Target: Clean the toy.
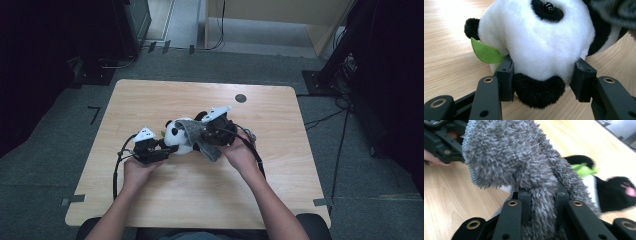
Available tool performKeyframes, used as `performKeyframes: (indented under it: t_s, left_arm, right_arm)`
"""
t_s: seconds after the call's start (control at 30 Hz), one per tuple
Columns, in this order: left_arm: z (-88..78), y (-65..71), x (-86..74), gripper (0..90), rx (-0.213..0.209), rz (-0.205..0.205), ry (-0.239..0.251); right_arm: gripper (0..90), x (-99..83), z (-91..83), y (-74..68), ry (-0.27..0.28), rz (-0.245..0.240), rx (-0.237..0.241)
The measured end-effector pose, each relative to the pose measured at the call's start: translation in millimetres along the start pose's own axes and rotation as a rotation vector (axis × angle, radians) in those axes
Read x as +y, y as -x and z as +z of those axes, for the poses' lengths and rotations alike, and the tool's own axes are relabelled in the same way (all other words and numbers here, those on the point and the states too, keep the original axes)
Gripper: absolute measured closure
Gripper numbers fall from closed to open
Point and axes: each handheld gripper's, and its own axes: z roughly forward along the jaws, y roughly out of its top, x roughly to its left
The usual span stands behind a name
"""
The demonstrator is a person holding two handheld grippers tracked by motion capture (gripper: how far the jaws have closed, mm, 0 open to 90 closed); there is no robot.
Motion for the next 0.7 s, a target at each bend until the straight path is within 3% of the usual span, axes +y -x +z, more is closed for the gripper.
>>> performKeyframes:
  t_s: [0.2,0.3,0.47,0.7]
  left_arm:
    - [0.4,1.4,-0.2,45.6,0.004,0.001,0.005]
    - [0.0,1.1,0.5,45.4,0.009,-0.003,0.001]
    - [-0.3,2.5,1.0,45.4,0.015,0.0,0.002]
    - [-0.6,2.9,1.1,45.3,0.018,0.01,0.001]
  right_arm:
    - [75.4,-5.3,-12.4,13.1,0.037,0.053,-0.026]
    - [75.8,-1.6,-13.6,12.8,0.064,0.093,0.022]
    - [75.1,18.4,-10.0,-1.7,0.125,0.072,0.055]
    - [72.4,43.7,22.5,-16.9,0.104,0.032,0.062]
